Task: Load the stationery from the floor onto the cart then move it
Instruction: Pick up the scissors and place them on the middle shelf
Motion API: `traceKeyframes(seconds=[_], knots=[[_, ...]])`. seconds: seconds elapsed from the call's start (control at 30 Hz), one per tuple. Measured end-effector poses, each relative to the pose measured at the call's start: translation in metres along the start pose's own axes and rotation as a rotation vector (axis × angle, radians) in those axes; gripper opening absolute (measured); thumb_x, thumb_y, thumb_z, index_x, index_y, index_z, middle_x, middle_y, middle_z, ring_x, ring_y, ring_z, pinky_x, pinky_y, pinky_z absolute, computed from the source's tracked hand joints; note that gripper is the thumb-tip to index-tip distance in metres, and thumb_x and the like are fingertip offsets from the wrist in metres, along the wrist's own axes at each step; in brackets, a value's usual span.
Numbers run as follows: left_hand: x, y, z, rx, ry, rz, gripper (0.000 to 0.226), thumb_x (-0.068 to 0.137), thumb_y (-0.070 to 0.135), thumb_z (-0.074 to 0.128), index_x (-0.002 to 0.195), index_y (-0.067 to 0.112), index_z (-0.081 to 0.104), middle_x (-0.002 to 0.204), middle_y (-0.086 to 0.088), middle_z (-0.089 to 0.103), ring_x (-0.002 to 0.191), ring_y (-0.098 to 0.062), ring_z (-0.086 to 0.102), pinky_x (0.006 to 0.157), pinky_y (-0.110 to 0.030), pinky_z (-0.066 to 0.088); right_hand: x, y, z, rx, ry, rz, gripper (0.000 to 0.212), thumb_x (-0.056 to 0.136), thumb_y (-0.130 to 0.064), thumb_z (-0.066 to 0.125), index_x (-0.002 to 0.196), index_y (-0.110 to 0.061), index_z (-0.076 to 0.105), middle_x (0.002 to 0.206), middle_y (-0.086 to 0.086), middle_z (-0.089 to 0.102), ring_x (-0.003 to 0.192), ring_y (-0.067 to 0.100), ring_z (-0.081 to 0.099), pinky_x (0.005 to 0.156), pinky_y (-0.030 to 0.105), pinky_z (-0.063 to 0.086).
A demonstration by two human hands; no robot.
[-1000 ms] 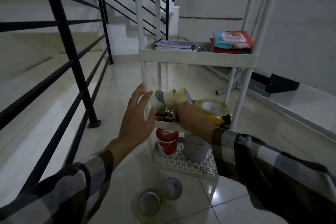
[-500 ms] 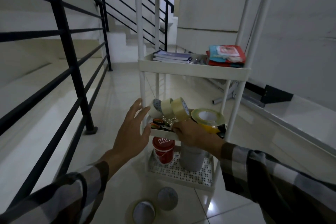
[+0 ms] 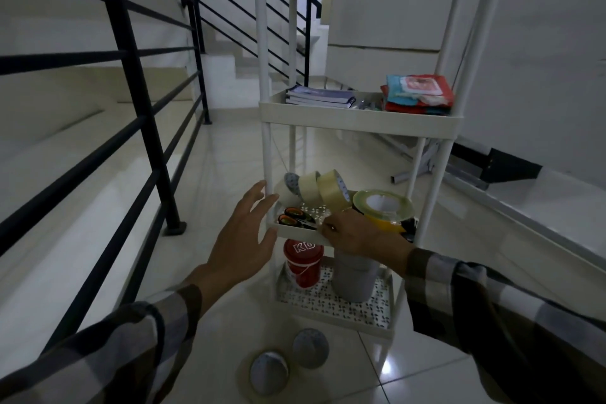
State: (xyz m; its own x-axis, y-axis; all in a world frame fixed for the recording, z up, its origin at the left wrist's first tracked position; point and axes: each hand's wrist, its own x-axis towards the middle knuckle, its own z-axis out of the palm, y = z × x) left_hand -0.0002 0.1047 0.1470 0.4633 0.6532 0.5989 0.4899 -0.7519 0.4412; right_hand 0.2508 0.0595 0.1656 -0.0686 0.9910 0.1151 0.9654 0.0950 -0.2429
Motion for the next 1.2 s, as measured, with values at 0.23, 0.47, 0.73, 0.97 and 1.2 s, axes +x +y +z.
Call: traceKeyframes(seconds=[0.23,0.47,0.73,0.97,1.2], knots=[[-0.009,-0.018,0.006,0.024,-0.039,-0.005,0.059,0.099,0.022,0.063,0.154,0.023,0.043,0.168,0.002,0.024,0.151,-0.021,0.034,0.115,-0.048,0.044,0.000,0.003,-0.010,-0.060,0.455,-0.070,0.017,0.092,-0.021,0.060,0.095,-0.008,0.071,0.093,0.012,0.067,0.079,0.026,0.062,0.067,0.034,0.048],[-0.013,-0.024,0.012,0.018,-0.066,0.000,0.059,0.098,0.020,0.063,0.154,0.018,0.042,0.165,-0.003,0.030,0.151,-0.021,0.034,0.118,-0.047,0.041,0.013,0.001,-0.026,-0.232,0.286,0.210,0.046,0.091,-0.034,0.055,0.136,-0.029,0.061,0.124,0.010,0.064,0.113,0.031,0.060,0.099,0.047,0.040],[-0.014,-0.016,0.013,-0.006,-0.058,-0.008,0.056,0.097,0.016,0.064,0.151,0.014,0.047,0.153,-0.003,0.040,0.137,-0.019,0.047,0.111,-0.033,0.044,0.008,0.001,-0.020,-0.271,0.334,0.168,0.047,0.090,-0.031,0.061,0.137,-0.026,0.060,0.137,0.015,0.056,0.125,0.037,0.052,0.102,0.054,0.036],[-0.019,-0.013,0.017,0.014,-0.096,0.074,0.048,0.095,0.017,0.061,0.142,0.013,0.052,0.126,0.002,0.050,0.107,-0.015,0.059,0.088,-0.040,0.057,-0.034,-0.038,0.012,-0.260,0.568,-0.529,0.020,0.088,-0.017,0.070,0.105,-0.008,0.070,0.105,0.011,0.065,0.089,0.025,0.055,0.073,0.038,0.045],[-0.017,-0.016,0.026,-0.016,-0.076,0.021,0.048,0.097,0.022,0.059,0.144,0.015,0.052,0.132,0.001,0.049,0.116,-0.015,0.057,0.089,-0.037,0.058,0.029,-0.020,-0.028,-0.287,0.049,0.104,0.027,0.091,-0.022,0.069,0.115,-0.015,0.075,0.109,0.013,0.072,0.100,0.031,0.069,0.080,0.035,0.058]])
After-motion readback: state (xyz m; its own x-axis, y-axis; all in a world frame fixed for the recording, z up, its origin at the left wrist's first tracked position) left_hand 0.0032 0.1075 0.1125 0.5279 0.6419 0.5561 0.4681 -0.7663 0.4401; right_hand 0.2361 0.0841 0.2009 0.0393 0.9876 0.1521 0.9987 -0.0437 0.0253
